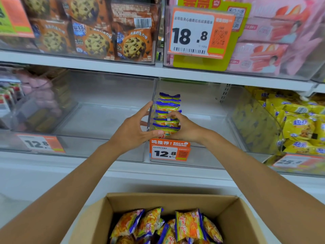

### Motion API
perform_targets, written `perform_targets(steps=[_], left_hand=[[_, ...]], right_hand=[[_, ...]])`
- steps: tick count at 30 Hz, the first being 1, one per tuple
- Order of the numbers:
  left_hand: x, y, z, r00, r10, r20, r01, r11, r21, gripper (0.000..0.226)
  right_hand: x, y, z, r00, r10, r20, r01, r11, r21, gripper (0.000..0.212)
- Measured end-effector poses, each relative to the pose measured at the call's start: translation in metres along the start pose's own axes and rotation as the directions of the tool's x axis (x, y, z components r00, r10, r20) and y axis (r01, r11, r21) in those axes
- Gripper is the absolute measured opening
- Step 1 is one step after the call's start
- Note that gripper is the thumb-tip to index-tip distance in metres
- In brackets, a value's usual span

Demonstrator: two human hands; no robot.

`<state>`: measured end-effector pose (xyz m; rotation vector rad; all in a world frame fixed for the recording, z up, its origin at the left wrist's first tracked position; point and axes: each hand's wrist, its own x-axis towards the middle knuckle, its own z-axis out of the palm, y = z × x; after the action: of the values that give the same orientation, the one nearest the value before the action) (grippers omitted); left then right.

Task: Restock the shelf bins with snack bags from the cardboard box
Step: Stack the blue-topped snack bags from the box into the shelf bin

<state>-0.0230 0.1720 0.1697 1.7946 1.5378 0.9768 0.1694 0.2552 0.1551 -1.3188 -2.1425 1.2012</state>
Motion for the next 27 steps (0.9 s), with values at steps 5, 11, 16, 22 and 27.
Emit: perform_targets(steps=[5,11,16,22,27], left_hand=[[0.000,-0.001,0.000,1.000,-0.001,-0.004,0.001,1.000,0.012,0.102],[0.001,-0.001,0.000,0.999,-0.010,-0.035,0.011,0.999,0.038,0.096],[-0.022,0.013,0.014,0.924,0.062,-0.378,0.033,0.970,0.241,0.050],[-0.078,0.019,0.050,0.979,0.005,-0.204,0.004,0.999,0.042,0.017],[-0.143,-0.021,0.085,0.968,-0.241,0.075,0.223,0.955,0.193,0.018]], right_hand=[[-0.007,-0.005,-0.011,0.996,0.089,0.023,-0.092,0.939,0.331,0.092],[-0.029,-0.014,-0.019,0.989,0.118,-0.095,-0.098,0.976,0.194,0.090],[-0.071,-0.017,-0.025,0.832,-0.090,-0.548,0.029,0.993,-0.119,0.029],[-0.144,-0.013,0.018,0.841,-0.106,-0.531,0.031,0.988,-0.149,0.017],[-0.195,0.036,0.080,0.978,0.130,-0.166,-0.164,0.963,-0.213,0.017]])
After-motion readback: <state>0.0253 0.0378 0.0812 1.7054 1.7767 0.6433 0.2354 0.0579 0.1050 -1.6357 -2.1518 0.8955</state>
